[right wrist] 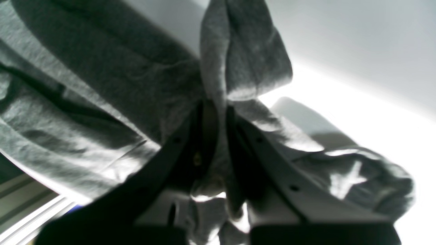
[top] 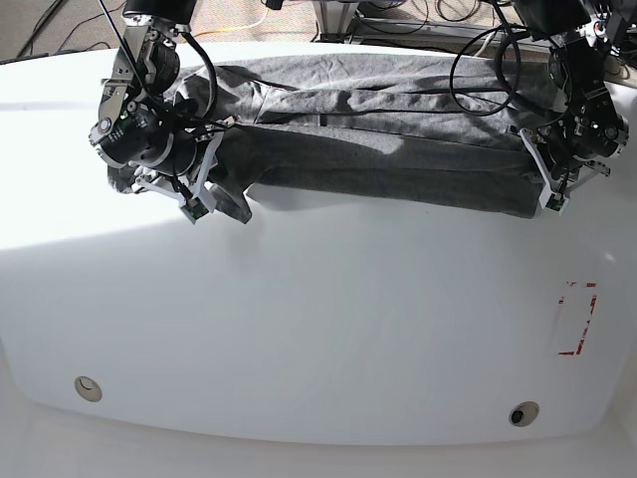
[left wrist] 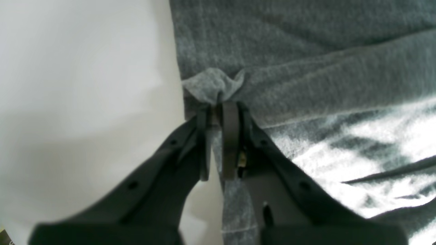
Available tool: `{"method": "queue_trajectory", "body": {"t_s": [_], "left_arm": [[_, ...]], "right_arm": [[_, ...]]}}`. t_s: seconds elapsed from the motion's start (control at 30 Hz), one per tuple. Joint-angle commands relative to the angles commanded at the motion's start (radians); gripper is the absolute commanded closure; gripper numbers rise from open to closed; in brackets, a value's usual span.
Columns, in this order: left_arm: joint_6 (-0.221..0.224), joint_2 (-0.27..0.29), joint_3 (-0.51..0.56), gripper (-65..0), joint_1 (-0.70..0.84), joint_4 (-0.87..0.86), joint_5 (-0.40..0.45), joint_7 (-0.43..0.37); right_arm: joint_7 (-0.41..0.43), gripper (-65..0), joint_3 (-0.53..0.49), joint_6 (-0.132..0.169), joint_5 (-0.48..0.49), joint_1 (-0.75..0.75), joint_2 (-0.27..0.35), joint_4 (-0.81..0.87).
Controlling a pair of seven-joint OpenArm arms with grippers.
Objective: Layout the t-shirt on the table in an organized manner, then fold the t-shirt properly
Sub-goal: 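Lay the folded hem down and pull it toward the collar with both grippers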
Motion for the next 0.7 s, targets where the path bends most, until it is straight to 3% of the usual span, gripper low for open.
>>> {"method": "queue_trajectory", "body": {"t_s": [0.2,0.3,0.4,0.7], "left_arm": [[0.000,-0.002,0.000,-3.6,0.000,-0.009,0.002,0.000],[0.000,-0.002,0.000,-3.6,0.002,-0.009,0.002,0.000],[0.000,-0.003,0.000,-3.6,0.002,-0.009,0.002,0.000],[0.000,-0.003,0.000,-3.6,0.005,-0.011,0.003,0.000]], "right_arm": [[0.000,-0.2,-0.002,0.000,0.118,-0.060,0.057,0.000],[0.000,-3.6,-0.003,0.000,0.176,-0.084,0.100,0.000],[0.000,-14.3,-0.005,0.000,0.233,-0.114,0.155,0.000],[0.000,-35.2,-0.008,0.000,0.370,-0.158,0.278,-0.002]]}}
